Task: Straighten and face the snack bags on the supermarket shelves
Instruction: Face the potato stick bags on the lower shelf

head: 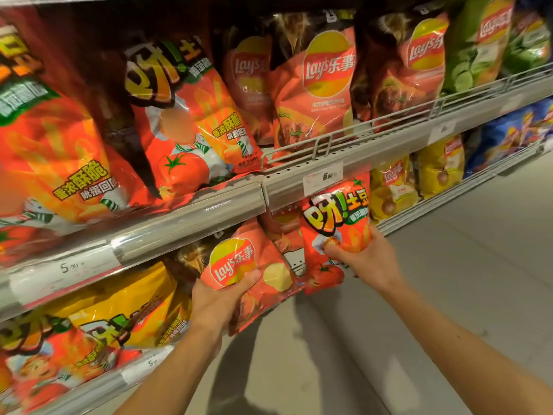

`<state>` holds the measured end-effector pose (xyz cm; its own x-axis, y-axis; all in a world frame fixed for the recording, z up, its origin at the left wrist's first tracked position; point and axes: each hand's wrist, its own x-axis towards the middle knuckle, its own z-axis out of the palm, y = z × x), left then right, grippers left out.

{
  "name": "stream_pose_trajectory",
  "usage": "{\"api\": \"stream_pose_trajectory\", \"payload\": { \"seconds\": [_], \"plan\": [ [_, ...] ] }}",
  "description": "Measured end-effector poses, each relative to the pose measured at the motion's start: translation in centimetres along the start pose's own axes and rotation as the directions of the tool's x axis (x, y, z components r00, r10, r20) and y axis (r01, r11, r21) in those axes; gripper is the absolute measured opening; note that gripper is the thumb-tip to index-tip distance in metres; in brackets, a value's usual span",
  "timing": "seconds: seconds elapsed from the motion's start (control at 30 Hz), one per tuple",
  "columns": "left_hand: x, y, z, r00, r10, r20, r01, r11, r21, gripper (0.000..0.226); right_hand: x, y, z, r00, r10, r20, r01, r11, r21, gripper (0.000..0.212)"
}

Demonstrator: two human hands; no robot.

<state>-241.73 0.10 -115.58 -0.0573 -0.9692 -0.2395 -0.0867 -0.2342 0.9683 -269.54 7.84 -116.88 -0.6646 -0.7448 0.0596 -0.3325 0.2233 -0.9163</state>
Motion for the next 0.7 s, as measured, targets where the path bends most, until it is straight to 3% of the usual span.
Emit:
{"api": "stream_pose_trajectory", "payload": {
  "seconds": [0.1, 0.2, 0.3, 0.47, 0.6, 0.7],
  "plan": [
    [-0.4, -0.3, 1.4, 0.992, -0.022, 0.121, 0.019, 0.999, 0.030, 0.057, -2.0, 2.3, -1.7, 0.995, 0.091, -0.039, -0.090, 0.996, 0.021, 0.075],
    [-0.5, -0.4, 3.4, 0.980, -0.016, 0.198, 0.014, 1.000, 0.013, 0.052, -3.8, 4.5, -3.3, 0.983, 0.179, -0.047, -0.176, 0.982, 0.075, 0.091],
    [0.8, 0.5, 6.0, 0.980, 0.021, 0.198, -0.026, 0.999, 0.025, 0.045, -5.4, 6.0, -4.6, 0.976, 0.215, -0.021, -0.215, 0.976, 0.039, 0.092],
    [4.4, 2.4, 9.8, 0.988, 0.037, 0.151, -0.046, 0.997, 0.060, 0.015, -7.2, 7.0, -5.4, 0.974, 0.226, -0.007, -0.226, 0.974, 0.017, 0.083],
    [6.6, 2.3, 11.8, 0.996, 0.051, 0.073, -0.055, 0.997, 0.046, 0.023, -7.4, 7.7, -5.2, 0.969, 0.245, 0.026, -0.247, 0.965, 0.083, 0.082],
    [7.0, 1.6, 12.7, 0.995, 0.050, 0.089, -0.057, 0.995, 0.079, 0.035, -7.4, 8.2, -4.7, 0.971, 0.231, 0.069, -0.237, 0.965, 0.113, 0.088]
  ]
}}
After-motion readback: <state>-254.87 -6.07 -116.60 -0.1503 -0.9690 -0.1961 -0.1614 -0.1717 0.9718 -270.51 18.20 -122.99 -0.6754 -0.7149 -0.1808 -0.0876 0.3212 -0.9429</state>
